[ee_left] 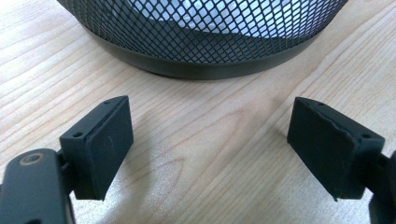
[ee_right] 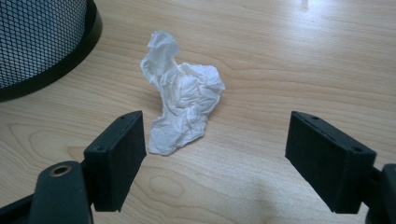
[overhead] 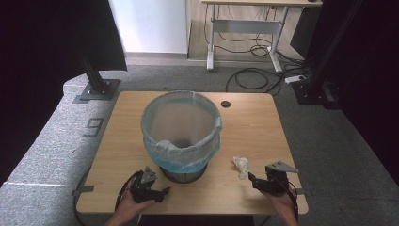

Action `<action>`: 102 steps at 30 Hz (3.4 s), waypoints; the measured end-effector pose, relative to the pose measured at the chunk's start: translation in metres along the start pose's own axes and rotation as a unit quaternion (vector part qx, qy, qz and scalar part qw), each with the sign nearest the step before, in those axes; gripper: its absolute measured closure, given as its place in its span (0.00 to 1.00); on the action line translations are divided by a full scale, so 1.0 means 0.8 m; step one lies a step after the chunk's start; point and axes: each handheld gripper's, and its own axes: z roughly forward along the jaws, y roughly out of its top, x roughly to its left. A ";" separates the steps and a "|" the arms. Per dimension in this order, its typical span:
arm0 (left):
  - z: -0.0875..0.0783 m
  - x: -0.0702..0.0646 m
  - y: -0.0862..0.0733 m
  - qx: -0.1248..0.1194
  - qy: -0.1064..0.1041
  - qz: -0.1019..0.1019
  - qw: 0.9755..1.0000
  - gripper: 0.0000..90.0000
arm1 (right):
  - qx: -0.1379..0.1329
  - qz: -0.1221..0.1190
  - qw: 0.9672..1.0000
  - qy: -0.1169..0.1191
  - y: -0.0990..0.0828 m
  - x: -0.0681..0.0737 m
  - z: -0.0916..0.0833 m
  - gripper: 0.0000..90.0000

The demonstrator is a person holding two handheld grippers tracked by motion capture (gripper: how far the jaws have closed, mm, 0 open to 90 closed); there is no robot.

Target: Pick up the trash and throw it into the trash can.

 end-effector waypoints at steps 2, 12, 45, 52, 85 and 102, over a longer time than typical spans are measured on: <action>0.000 0.000 0.000 0.000 0.000 0.000 1.000 0.16 | -0.002 -0.001 1.000 0.000 0.001 0.001 0.001 0.22; 0.000 -0.001 0.000 0.000 0.000 0.000 1.000 0.16 | -0.001 -0.009 1.000 0.005 0.007 0.013 0.017 0.24; 0.000 -0.002 0.000 0.000 -0.001 0.001 1.000 0.16 | 0.007 -0.006 1.000 0.011 0.023 0.024 0.061 0.26; 0.000 -0.002 0.000 0.000 -0.001 0.002 1.000 0.16 | 0.009 -0.001 1.000 0.009 0.027 0.024 0.073 0.26; 0.000 -0.003 0.001 0.002 -0.004 0.004 1.000 0.16 | 0.043 -0.014 0.999 -0.029 0.026 0.007 0.091 0.82; 0.000 -0.003 0.001 0.002 -0.005 0.005 1.000 0.16 | -0.014 -0.006 1.000 0.021 0.043 0.002 0.059 0.88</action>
